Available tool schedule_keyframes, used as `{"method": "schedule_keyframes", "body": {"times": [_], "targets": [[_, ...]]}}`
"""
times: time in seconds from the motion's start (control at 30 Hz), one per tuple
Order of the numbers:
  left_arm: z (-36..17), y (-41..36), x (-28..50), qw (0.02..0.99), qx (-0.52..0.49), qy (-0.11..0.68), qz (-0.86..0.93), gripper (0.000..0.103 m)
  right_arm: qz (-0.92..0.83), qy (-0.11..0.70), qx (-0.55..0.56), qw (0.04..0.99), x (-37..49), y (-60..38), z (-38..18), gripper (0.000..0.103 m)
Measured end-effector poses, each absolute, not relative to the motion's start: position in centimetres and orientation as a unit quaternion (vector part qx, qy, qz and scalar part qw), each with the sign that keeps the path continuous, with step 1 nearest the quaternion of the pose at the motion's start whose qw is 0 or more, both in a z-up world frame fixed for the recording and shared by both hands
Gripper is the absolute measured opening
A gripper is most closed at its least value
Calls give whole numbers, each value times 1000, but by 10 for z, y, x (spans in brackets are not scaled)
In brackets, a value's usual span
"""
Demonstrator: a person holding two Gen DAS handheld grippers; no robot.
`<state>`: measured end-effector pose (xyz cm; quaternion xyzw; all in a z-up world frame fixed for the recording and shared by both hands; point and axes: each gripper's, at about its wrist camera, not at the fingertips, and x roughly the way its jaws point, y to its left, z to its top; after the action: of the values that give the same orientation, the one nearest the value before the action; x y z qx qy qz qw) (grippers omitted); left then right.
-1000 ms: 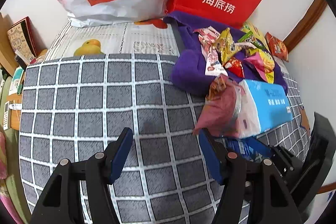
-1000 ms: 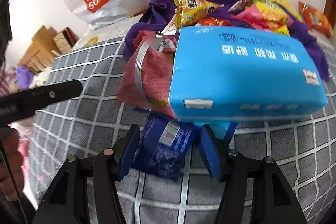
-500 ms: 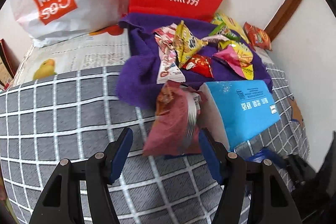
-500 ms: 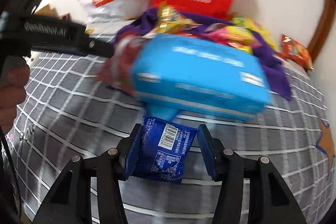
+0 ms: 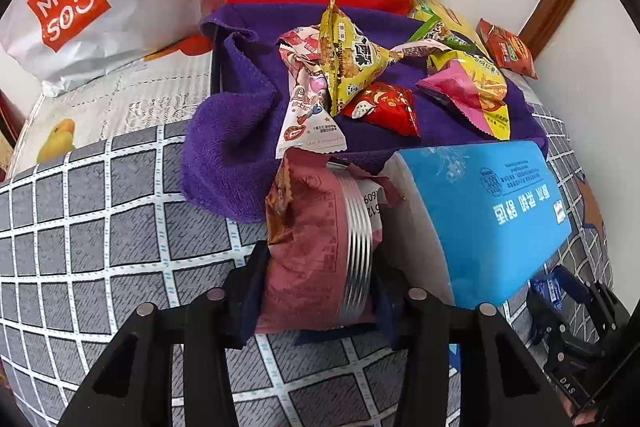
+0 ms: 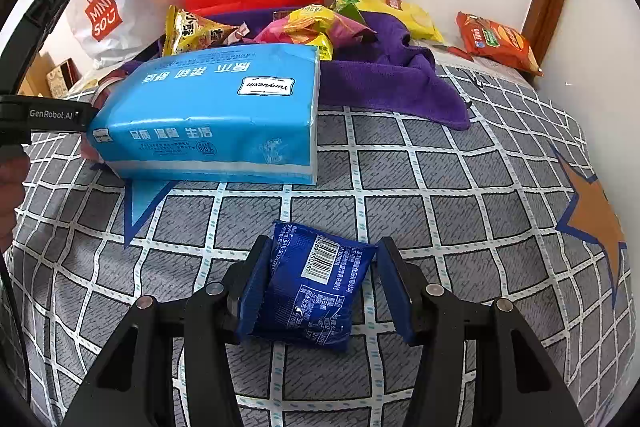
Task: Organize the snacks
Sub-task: 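Grasp the pink cylindrical snack with the left tool while the right tool holds the blue packet, then carry the pink cylindrical snack and blue packet over the purple towel with both tools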
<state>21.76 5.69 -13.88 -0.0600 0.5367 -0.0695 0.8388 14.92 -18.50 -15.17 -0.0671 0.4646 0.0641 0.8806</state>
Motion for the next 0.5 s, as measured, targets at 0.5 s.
{"method": "schedule_keyframes", "body": {"times": [0.5], "targets": [[-94,56,136,847,-93,514,-100,42,74,433,-69,896,130,-186,-110,53]]}}
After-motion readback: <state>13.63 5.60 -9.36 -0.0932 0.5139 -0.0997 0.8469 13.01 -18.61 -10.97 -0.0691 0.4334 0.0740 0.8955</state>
